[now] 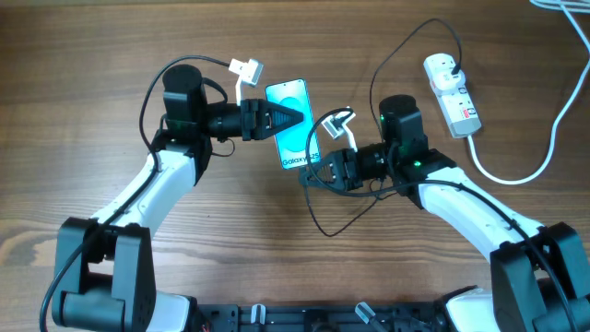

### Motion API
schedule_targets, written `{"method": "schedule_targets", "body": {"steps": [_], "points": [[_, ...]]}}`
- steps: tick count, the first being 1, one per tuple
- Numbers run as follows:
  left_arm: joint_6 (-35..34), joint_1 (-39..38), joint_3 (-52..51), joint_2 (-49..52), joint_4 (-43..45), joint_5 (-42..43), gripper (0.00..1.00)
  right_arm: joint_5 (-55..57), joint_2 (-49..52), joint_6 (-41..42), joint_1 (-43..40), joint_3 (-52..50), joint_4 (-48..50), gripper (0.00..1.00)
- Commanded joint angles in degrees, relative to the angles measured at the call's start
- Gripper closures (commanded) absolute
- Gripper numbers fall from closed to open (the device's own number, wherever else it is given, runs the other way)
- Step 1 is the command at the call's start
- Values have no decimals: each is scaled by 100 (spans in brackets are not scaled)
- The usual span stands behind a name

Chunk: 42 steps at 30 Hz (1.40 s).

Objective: Plug charger to phone and switch on socket
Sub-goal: 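Open the right gripper to release the plug and pull back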

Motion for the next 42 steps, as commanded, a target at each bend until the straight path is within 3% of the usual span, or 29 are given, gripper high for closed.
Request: {"method": "schedule_targets", "body": {"steps": [1,8,12,15,17,21,25,30,37,42], "points": [[50,-815,-525,-111,-160,1322,96,979,11,111,-98,387,448,96],[-22,-809,-603,-111,-162,1322,96,846,11,87,-98,385,459,94],[-20,-802,-603,-111,-160,1320,96,850,11,85,-98,385,439,82],[-24,-597,-601,-111,-160,1303,96,850,11,85,-98,385,299,67],[-20,-398,-601,-111,-157,1231,96,850,11,42,-98,385,144,65],[-17,210,-601,-111,-157,671,96,850,11,-219,-98,385,-295,58],[-24,656,-601,-111,-164,326,96,850,11,-219,-101,385,-321,40],[-98,640,-601,-76,-634,-404,96,901,9,-387,-280,385,-382,29],[-275,260,-575,391,-852,-1040,96,2459,-74,-1110,-562,385,-1635,23],[-450,-33,-24,866,-831,-1327,96,3847,-723,-1259,-564,385,-2503,23]]}}
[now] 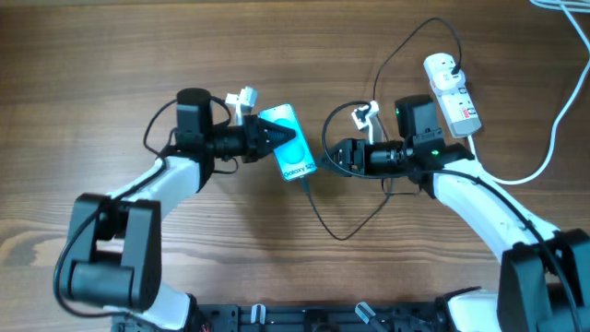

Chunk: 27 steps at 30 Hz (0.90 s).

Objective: Plug charger to phone and switch on socket
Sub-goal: 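Open the right gripper to release the plug and pull back, then lower the phone flat onto the table with the left gripper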

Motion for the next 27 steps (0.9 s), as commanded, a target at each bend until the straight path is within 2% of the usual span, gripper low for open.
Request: {"method": "schedule_targets", "body": {"steps": [1,4,8,12,14,19,27], "points": [[-140,-208,675,284,57,-247,96,1259,-769,-254,-4,81,-275,23],[-136,-400,1285,511,-42,-315,96,2033,-1493,-254,-2,81,-721,23],[96,-581,2203,966,-804,-332,96,3204,-2686,-247,-2,81,-1567,23],[1082,-614,2889,1502,-2317,-402,96,3923,-3462,-247,-2,81,-2319,23],[1561,-621,3042,1722,-3088,-767,96,4133,-3709,-247,-2,81,-2603,20],[2771,-619,3060,2011,-4011,-1051,96,4207,-3731,-232,-2,81,-2951,20],[4232,-603,3060,2100,-4625,-1600,96,4186,-3202,-186,-2,81,-3108,20]]}}
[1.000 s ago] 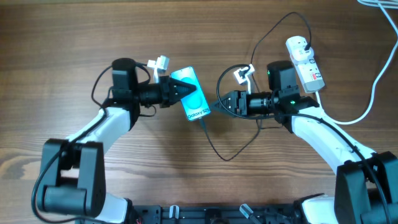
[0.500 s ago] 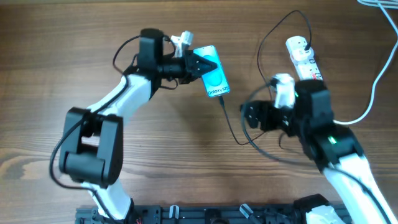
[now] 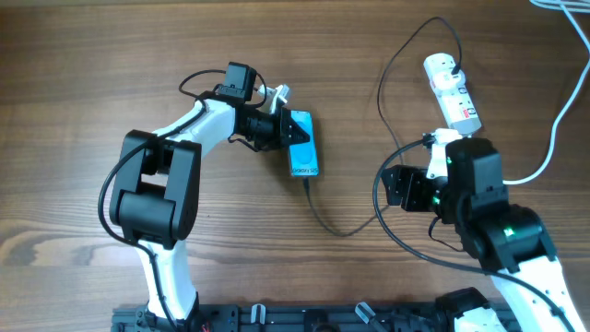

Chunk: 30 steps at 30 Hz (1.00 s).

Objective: Plug charger to phone and switch on socket
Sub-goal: 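Lower the phone flat onto the table with the left gripper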

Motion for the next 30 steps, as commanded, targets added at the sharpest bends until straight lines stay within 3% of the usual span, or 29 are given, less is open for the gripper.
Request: {"method": "schedule_targets", "body": {"steps": [1,10,11,13,15,17,22,26,30], "points": [[1110,7,136,72,-79,-153,96,116,260,57,-2,68,-15,19],[1027,264,133,297,157,-273,96,120,1320,317,-2,66,-57,19],[1010,264,133,299,157,-273,96,120,1425,345,-2,66,-46,17],[944,256,133,299,155,-273,96,140,1670,496,-2,66,-24,4],[942,251,131,299,149,-273,96,144,2000,828,-2,66,-22,0],[942,254,133,299,142,-275,91,142,2323,1202,-2,66,-28,0],[901,251,122,299,57,-605,91,138,3141,2159,-2,66,-79,0],[896,254,120,299,-24,-835,92,140,3364,2210,-2,61,-68,1],[898,251,120,299,-22,-857,85,138,3364,2194,-2,61,39,0]]}}
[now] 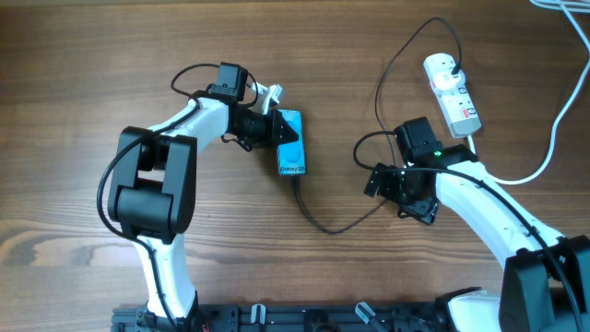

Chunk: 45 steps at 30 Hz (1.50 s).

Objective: Plug charger to phone and switch on socket

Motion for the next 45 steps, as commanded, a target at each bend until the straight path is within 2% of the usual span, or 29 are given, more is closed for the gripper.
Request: {"method": "schedule_targets", "body": {"steps": [1,5,16,28,31,34,36,40,41,43,44,45], "points": [[129,15,68,133,-4,-350,84,59,35,125,-2,61,63,0],[107,15,68,133,-9,-457,83,59,35,127,-2,61,96,0],[2,15,68,133,-107,-693,72,59,35,129,-2,61,168,1],[0,15,68,133,-282,-713,70,59,35,127,-2,61,181,1],[0,15,68,133,-284,-713,61,59,35,127,-2,61,181,0],[-68,22,70,131,-278,-732,59,59,35,127,-2,61,188,0],[-326,72,81,70,-262,-730,50,57,35,129,-2,61,199,0],[-448,232,81,-431,-505,-774,49,33,35,120,-2,61,179,0],[-446,267,81,-846,-811,-1047,46,35,35,122,-2,61,122,6],[-446,269,81,-1438,-1257,-1613,45,37,35,120,-2,63,118,27],[-446,267,81,-1812,-1478,-1902,44,37,35,122,-2,63,122,39],[-444,262,81,-2225,-1665,-2142,45,37,35,120,-2,63,131,55]]}}
